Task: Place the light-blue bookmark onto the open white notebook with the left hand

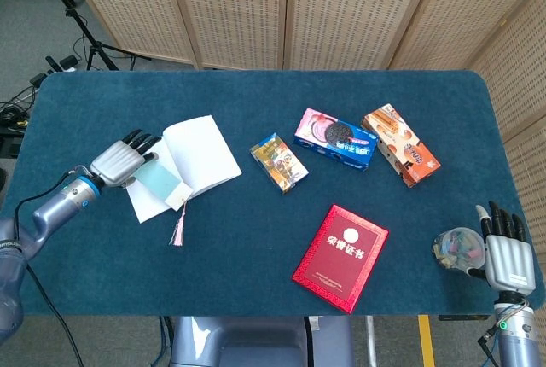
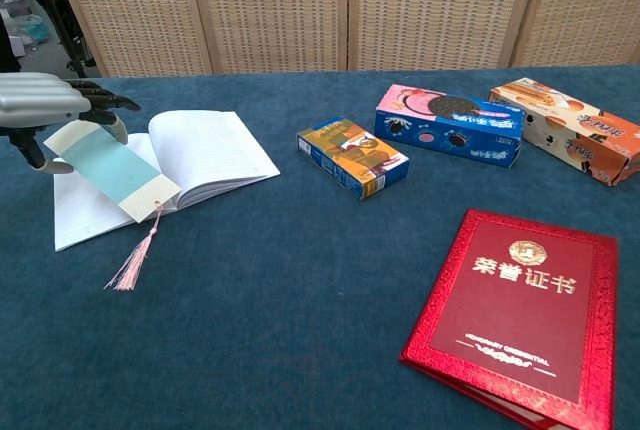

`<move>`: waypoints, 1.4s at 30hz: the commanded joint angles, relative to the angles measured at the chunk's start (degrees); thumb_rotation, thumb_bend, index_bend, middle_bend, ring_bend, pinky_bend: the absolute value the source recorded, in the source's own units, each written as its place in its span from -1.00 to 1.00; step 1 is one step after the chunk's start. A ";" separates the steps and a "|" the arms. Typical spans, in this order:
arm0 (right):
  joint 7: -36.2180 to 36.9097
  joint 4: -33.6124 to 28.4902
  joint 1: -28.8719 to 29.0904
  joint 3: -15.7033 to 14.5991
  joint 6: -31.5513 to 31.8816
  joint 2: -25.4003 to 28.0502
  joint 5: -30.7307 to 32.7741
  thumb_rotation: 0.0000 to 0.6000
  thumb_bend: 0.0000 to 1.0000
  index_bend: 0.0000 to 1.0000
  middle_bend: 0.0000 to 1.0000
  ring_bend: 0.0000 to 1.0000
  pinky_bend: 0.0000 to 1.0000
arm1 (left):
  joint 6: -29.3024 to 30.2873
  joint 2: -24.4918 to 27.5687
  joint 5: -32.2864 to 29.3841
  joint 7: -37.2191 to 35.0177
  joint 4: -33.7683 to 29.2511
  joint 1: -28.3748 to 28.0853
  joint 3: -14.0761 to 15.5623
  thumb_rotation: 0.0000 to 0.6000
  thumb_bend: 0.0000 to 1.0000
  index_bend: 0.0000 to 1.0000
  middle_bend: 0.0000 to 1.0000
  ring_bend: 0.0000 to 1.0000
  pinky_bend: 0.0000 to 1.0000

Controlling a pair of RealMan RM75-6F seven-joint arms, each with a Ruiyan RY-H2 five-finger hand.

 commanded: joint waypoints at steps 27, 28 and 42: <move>-0.49 0.58 0.37 -0.05 -0.58 -0.54 0.61 1.00 -0.69 -0.99 -1.00 -1.00 -1.00 | -1.83 -0.90 0.18 -0.36 2.04 0.20 1.79 1.00 -0.40 -0.30 -1.00 -1.00 -1.00; -0.51 0.58 0.37 -0.07 -0.58 -0.54 0.60 1.00 -0.69 -0.99 -1.00 -1.00 -1.00 | -2.26 -1.03 0.07 -0.29 2.12 0.10 1.72 1.00 -0.40 -0.30 -1.00 -1.00 -1.00; -0.38 0.80 0.48 -0.10 -0.80 -0.58 0.67 1.00 -0.69 -0.99 -1.00 -1.00 -1.00 | -4.95 -2.15 -0.83 0.53 2.38 -1.36 1.16 1.00 -0.40 -0.30 -1.00 -1.00 -1.00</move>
